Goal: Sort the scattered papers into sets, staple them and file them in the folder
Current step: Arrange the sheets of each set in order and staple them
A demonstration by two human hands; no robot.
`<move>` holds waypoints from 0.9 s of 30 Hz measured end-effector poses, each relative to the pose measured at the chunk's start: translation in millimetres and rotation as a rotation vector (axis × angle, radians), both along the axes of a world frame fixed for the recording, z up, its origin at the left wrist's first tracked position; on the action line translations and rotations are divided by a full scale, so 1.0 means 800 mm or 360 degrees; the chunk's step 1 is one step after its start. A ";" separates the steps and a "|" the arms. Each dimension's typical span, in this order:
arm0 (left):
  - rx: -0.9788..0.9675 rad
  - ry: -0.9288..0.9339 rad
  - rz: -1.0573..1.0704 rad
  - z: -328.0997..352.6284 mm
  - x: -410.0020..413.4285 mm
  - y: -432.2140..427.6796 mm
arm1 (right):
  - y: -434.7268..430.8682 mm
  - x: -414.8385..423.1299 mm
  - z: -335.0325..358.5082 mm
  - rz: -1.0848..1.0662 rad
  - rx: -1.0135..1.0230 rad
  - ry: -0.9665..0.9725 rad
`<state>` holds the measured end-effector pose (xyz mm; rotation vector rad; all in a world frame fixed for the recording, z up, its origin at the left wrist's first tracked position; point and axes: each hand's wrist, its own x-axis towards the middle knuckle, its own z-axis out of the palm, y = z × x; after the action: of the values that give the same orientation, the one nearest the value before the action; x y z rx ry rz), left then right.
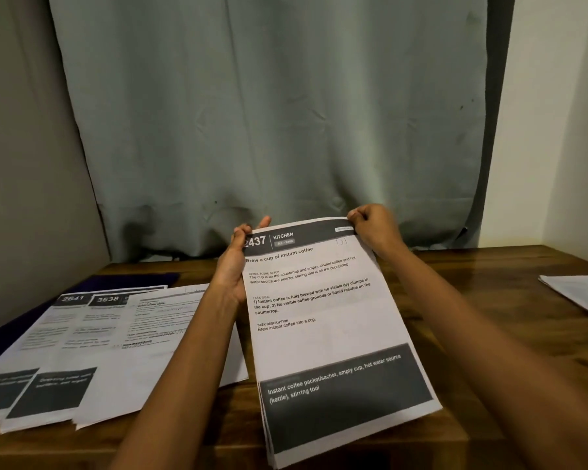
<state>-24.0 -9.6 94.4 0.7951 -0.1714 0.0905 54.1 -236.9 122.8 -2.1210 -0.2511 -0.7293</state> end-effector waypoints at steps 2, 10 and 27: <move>0.0014 0.0164 -0.0013 -0.019 0.011 0.004 | 0.002 0.008 -0.016 -0.0071 -0.0106 0.0110; 0.0079 0.0566 0.0028 -0.082 0.010 0.000 | 0.000 0.030 -0.101 -0.0216 -0.0285 0.0386; 0.0237 0.0722 0.0143 -0.107 0.024 -0.005 | 0.038 0.060 -0.133 0.0069 -0.0613 0.0693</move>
<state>-5.2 -13.6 8.5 0.9517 0.2902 -0.0194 102.1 -206.2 16.6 -2.5659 -0.2097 -0.1857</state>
